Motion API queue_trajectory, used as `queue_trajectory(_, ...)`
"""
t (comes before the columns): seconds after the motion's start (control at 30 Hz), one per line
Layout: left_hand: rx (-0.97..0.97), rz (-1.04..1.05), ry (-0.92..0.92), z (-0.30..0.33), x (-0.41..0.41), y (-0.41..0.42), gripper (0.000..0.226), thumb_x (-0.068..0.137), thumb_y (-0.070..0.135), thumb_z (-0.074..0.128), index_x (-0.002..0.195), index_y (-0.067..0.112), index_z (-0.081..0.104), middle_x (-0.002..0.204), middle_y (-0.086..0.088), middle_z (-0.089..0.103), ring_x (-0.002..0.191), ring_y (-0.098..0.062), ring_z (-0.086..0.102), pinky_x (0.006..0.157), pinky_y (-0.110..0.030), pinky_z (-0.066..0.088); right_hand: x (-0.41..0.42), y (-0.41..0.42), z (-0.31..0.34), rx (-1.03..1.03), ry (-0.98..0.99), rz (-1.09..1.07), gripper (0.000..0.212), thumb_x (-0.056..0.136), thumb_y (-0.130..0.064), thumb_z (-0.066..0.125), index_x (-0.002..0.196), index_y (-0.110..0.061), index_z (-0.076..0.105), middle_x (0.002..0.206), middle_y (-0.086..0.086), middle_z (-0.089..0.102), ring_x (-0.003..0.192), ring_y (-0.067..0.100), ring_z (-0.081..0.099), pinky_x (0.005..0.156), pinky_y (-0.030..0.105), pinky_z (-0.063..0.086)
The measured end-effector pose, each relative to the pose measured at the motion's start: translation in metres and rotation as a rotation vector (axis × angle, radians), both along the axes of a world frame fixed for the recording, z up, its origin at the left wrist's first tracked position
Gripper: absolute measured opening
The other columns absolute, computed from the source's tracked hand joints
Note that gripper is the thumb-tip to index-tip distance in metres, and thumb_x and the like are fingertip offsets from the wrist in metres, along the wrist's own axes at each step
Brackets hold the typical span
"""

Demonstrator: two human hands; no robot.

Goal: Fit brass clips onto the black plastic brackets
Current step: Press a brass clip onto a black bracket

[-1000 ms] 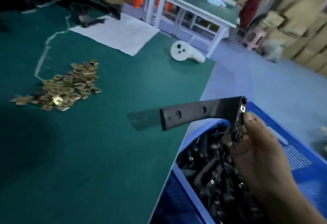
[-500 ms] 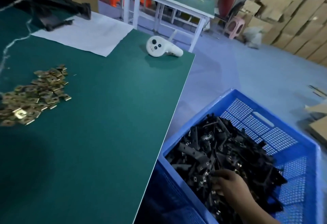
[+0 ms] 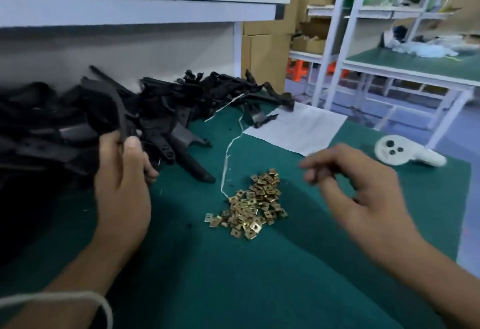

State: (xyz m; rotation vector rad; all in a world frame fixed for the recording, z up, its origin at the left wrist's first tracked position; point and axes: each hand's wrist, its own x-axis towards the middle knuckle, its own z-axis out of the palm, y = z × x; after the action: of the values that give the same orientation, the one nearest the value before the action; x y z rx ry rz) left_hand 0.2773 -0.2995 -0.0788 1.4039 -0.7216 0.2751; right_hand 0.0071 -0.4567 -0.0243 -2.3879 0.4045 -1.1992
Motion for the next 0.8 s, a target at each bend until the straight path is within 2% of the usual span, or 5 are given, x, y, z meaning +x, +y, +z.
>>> queue_trajectory(0.1,0.069,0.004,-0.007,0.01,-0.01,0.003,0.02,0.101,0.062,0.053,0.107,0.043,0.054,0.082,0.001,0.059,0.075,-0.018,0.061,0.075,-0.044,0.053,0.084,-0.03,-0.013,0.091,0.059,0.243,0.036,0.083,0.02,0.056,0.085,-0.008,0.078,0.083,-0.003,0.069,0.083,0.013,0.066,0.078,0.024,0.049)
queue_trajectory(0.23,0.3,0.089,-0.143,0.007,-0.011,0.002,0.007,0.102,0.056,0.044,0.109,0.055,0.044,0.084,0.01,0.057,0.07,-0.012,0.057,0.058,-0.033,0.043,0.129,-0.045,-0.034,0.115,0.182,0.335,0.035,0.08,0.015,0.054,0.08,-0.01,0.078,0.083,-0.008,0.066,0.083,0.012,0.064,0.078,0.027,0.049)
queue_trajectory(0.43,0.518,-0.01,-0.252,0.005,-0.019,-0.001,0.025,0.097,0.009,0.053,0.112,0.029,0.053,0.091,0.015,0.057,0.08,-0.015,0.054,0.069,-0.047,0.048,0.121,-0.065,-0.032,0.051,0.466,0.594,0.019,0.089,0.002,0.073,0.091,-0.015,0.08,0.095,-0.007,0.07,0.097,0.017,0.067,0.087,0.029,0.05)
queue_trajectory(0.53,0.686,-0.024,-0.338,0.008,-0.033,-0.002,0.015,0.089,0.027,0.051,0.101,0.034,0.046,0.073,0.016,0.049,0.071,-0.009,0.049,0.058,-0.028,0.032,0.121,-0.068,-0.026,0.123,0.567,0.616,0.009,0.084,-0.02,0.087,0.091,-0.018,0.082,0.099,-0.007,0.07,0.1,0.019,0.068,0.091,0.033,0.051)
queue_trajectory(0.8,0.719,-0.137,-0.288,0.009,-0.037,-0.006,0.044,0.083,0.079,0.043,0.104,0.041,0.043,0.083,0.018,0.055,0.083,0.001,0.055,0.069,-0.027,0.033,0.117,-0.068,-0.022,0.182,0.666,0.669,0.012,0.086,-0.023,0.084,0.098,-0.026,0.082,0.104,-0.01,0.066,0.108,0.015,0.064,0.093,0.022,0.047)
